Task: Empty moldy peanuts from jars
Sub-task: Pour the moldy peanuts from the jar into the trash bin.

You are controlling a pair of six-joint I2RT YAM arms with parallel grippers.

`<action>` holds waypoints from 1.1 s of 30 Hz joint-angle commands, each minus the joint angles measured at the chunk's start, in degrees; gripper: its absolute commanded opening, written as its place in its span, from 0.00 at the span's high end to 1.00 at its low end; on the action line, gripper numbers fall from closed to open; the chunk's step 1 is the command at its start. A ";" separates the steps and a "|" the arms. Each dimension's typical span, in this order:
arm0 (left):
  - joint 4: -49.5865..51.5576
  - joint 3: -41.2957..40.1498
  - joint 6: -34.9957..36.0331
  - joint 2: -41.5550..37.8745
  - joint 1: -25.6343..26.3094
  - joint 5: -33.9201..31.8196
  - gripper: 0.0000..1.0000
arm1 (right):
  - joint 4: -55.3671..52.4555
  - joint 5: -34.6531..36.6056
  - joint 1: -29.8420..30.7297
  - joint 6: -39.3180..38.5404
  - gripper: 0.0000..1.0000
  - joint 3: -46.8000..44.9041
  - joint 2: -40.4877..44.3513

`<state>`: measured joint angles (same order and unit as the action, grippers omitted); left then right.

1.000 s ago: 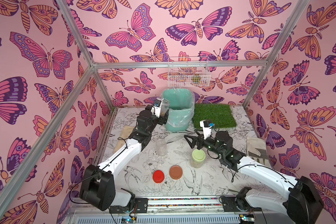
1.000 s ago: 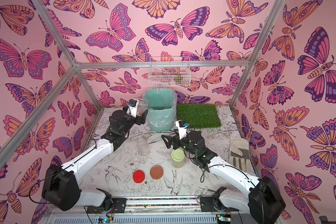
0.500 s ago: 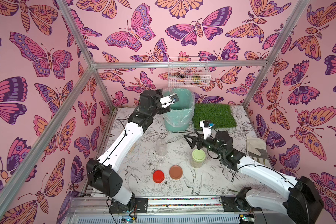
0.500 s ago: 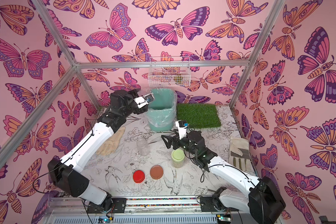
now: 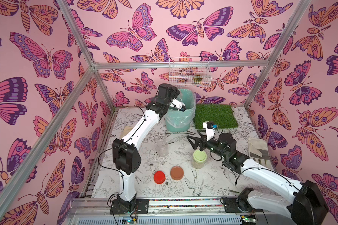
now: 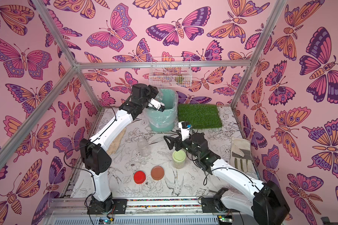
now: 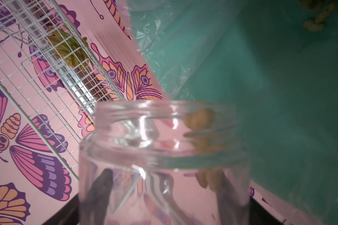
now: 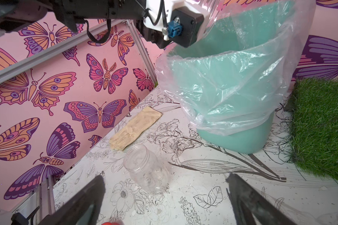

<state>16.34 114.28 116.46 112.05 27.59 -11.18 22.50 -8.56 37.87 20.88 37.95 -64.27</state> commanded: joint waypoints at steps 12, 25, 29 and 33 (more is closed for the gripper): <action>-4.65 -0.32 16.34 -2.74 0.62 1.42 1.00 | 0.70 0.72 -0.35 -0.93 0.01 0.00 0.37; -7.53 -4.08 -29.71 -7.11 1.08 2.30 1.00 | 0.21 0.43 -0.37 -0.50 0.01 0.46 0.43; -8.09 -6.83 -46.34 -10.00 0.63 3.00 1.00 | -0.22 0.12 -0.41 -0.08 0.01 0.76 0.56; -11.60 -11.80 -64.26 -13.78 -0.63 6.76 1.00 | -0.36 -0.82 -0.36 0.30 0.01 1.19 0.23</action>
<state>11.62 104.75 71.79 102.54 28.10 -7.42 22.52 -8.58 37.87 20.82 37.95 -64.25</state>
